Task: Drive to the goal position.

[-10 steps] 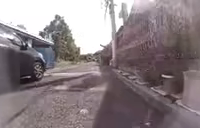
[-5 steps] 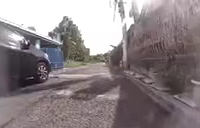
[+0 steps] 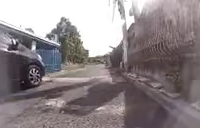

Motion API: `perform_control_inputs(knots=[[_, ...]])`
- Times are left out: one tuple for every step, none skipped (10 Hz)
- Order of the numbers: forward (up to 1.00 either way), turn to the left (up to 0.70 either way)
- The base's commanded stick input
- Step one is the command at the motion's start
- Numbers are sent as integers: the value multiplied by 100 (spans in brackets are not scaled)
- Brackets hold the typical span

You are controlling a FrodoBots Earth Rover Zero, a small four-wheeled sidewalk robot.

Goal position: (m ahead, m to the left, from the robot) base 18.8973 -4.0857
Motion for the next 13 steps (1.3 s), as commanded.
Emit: perform_control_inputs(knots=[[85, 0], [85, 0], [85, 0], [85, 0], [85, 0], [85, 0], [85, 0], [85, 0], [85, 0], [85, 0], [85, 0], [85, 0], [85, 0]])
